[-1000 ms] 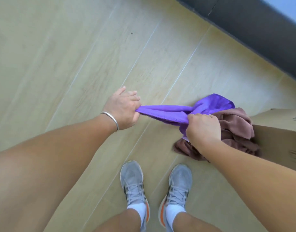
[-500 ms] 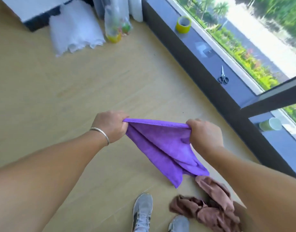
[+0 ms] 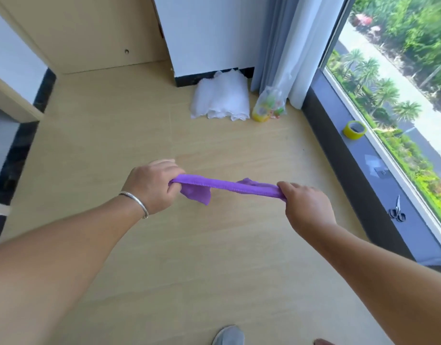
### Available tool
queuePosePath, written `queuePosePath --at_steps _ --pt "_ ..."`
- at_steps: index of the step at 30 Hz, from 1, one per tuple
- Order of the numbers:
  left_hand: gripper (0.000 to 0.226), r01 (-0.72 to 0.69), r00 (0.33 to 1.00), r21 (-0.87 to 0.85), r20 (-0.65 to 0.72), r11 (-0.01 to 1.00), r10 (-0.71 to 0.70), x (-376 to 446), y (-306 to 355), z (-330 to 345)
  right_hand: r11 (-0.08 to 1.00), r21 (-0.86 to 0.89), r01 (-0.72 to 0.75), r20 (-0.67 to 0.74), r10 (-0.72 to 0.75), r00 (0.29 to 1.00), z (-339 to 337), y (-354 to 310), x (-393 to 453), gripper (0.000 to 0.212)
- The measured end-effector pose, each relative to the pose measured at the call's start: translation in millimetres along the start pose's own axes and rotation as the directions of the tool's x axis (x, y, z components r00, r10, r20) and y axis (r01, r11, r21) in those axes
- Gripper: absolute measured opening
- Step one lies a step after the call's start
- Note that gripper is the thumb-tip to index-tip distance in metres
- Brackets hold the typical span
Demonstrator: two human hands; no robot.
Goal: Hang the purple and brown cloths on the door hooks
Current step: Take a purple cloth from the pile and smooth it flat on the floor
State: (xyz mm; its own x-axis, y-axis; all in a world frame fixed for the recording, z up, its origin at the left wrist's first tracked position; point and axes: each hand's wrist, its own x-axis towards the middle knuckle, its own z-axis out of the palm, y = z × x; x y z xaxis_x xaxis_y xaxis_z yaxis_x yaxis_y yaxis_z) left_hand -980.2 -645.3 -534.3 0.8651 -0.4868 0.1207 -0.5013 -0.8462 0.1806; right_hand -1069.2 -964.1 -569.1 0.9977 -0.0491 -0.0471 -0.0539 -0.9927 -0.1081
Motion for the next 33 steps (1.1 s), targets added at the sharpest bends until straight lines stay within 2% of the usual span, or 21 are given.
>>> queuePosePath --at_steps 5,7,8,11,14,15,17,21,25,28,33 --pt "0.045 0.012 0.996 0.003 0.083 1.000 -0.012 -98.3 5.2 29.7 0.991 -0.060 0.116 0.121 -0.108 0.987 42.6 -10.6 -54.1 0.021" --pt "0.045 -0.008 0.993 -0.009 0.121 1.000 0.010 -129.7 9.7 50.3 0.990 -0.033 0.138 0.161 -0.131 0.978 65.2 -9.8 -75.0 0.021" --pt "0.040 -0.018 0.993 0.009 0.121 1.000 0.017 -145.0 12.3 60.0 0.988 -0.034 0.151 0.191 -0.142 0.971 76.6 -9.5 -86.7 0.021" --pt "0.004 -0.024 0.974 0.034 0.225 0.999 0.016 -205.5 22.8 106.7 0.986 -0.021 0.165 0.310 -0.151 0.939 129.0 -10.2 -133.9 0.020" --pt "0.005 0.060 0.901 0.022 0.429 0.998 -0.064 -263.4 33.9 156.9 0.985 -0.038 0.169 0.417 -0.138 0.898 181.4 -11.4 -181.4 0.017" --pt "0.012 0.086 0.862 0.057 0.496 0.995 -0.103 -279.7 37.5 173.1 0.985 -0.043 0.164 0.449 -0.128 0.884 196.6 -11.9 -196.2 0.015" --pt "0.023 0.081 0.805 0.137 0.575 0.987 -0.146 -308.7 41.0 204.7 0.984 -0.050 0.173 0.508 -0.124 0.852 224.2 -12.3 -221.2 0.013" --pt "0.027 0.069 0.695 0.162 0.700 0.984 -0.164 -345.6 48.4 249.3 0.987 -0.045 0.154 0.601 -0.096 0.793 268.7 -14.3 -261.4 0.013" --pt "0.028 0.090 0.667 0.151 0.725 0.984 -0.172 -358.9 44.0 277.0 0.993 -0.049 0.106 0.639 -0.051 0.768 296.1 -17.7 -276.2 0.012" --pt "0.031 0.141 0.667 0.144 0.717 0.979 -0.201 -352.5 33.1 290.8 0.995 -0.050 0.082 0.615 -0.034 0.788 310.3 -17.5 -268.0 0.016" --pt "0.028 0.384 0.689 0.049 0.650 0.922 -0.322 -302.9 -8.1 321.1 1.000 -0.015 -0.017 0.540 0.022 0.841 333.2 -18.8 -202.9 0.022"
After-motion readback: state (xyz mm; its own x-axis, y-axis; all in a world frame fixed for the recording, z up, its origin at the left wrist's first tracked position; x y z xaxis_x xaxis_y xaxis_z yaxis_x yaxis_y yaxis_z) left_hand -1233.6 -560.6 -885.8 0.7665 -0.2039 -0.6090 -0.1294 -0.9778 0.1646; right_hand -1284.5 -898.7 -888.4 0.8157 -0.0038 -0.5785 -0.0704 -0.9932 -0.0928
